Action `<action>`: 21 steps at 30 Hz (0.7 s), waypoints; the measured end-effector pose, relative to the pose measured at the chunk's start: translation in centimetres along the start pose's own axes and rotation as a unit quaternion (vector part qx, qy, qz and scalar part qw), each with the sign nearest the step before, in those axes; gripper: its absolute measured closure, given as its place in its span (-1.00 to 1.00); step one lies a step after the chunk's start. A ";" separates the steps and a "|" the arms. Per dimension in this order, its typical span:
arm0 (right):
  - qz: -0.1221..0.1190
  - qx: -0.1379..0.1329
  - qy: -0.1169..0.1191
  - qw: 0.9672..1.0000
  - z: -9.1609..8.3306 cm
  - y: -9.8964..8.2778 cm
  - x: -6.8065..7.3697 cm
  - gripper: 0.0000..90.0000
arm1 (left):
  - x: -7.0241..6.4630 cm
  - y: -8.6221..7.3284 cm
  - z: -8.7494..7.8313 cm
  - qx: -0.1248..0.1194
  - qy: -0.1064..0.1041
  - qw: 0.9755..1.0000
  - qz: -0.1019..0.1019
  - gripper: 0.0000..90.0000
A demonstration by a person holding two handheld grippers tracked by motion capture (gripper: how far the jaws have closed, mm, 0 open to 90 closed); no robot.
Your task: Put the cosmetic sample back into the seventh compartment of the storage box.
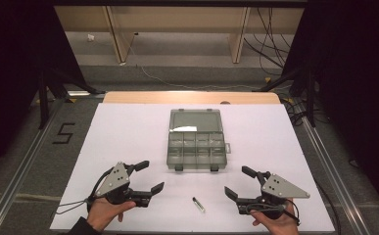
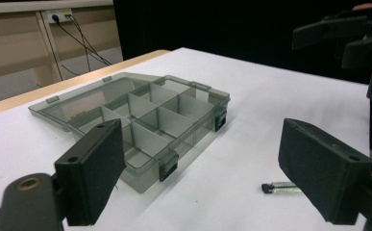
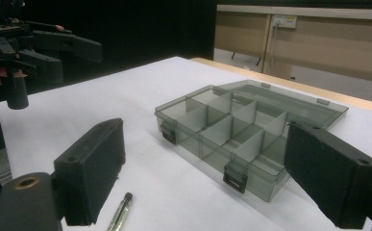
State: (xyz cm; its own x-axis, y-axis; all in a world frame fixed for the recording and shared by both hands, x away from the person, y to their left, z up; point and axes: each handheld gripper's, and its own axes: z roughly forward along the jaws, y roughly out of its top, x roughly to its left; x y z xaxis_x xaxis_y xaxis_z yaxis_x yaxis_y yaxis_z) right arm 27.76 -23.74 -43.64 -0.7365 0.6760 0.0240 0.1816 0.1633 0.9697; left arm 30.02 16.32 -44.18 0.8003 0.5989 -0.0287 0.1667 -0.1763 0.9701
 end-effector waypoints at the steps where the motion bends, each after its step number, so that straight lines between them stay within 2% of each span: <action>1: 0.000 0.000 0.000 1.000 0.0 0.0 0.0 -0.65 | 0.0 0.1 0.1 0.008 -0.004 1.000 0.004 -0.64; 3: 0.006 0.002 0.002 1.000 0.0 0.0 0.1 -0.65 | -0.1 0.2 0.3 0.019 -0.012 1.000 0.009 -0.64; 6: 0.001 -0.006 0.009 1.000 0.2 -0.1 -0.1 -0.65 | -0.4 0.5 0.6 0.028 -0.023 0.999 0.021 -0.63; 8: 0.000 -0.001 0.006 1.000 0.1 -0.1 0.0 -0.65 | -0.6 0.8 0.8 0.040 -0.027 0.998 0.040 -0.63; 12: 0.006 -0.008 0.008 1.000 0.3 -0.2 0.0 -0.65 | -0.9 1.2 1.4 0.060 -0.048 0.995 0.065 -0.63; 14: 0.004 -0.004 0.009 1.000 0.2 -0.2 0.0 -0.65 | -1.1 1.3 1.8 0.076 -0.059 0.992 0.077 -0.63; 16: 0.002 -0.005 0.010 1.000 0.2 -0.2 -0.1 -0.65 | -1.3 1.4 2.2 0.098 -0.073 0.988 0.090 -0.62; 17: 0.002 -0.005 0.010 1.000 0.2 -0.2 -0.1 -0.65 | -1.4 1.5 2.6 0.106 -0.086 0.986 0.091 -0.62; 18: 0.016 0.000 0.006 1.000 0.1 -0.2 0.1 -0.65 | -1.4 1.6 2.7 0.116 -0.093 0.984 0.097 -0.62; 21: 0.017 -0.002 0.007 1.000 0.2 -0.2 0.1 -0.65 | -1.8 1.8 3.6 0.138 -0.108 0.977 0.118 -0.62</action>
State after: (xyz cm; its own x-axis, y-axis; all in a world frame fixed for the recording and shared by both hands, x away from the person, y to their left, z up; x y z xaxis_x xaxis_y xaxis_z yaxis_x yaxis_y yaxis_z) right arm 27.76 -23.55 -43.88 -0.7391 0.6710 0.0597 0.2033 0.1377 0.9694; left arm 30.95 12.15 -43.24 0.9333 0.3422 0.1088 0.0878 -0.5115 0.8548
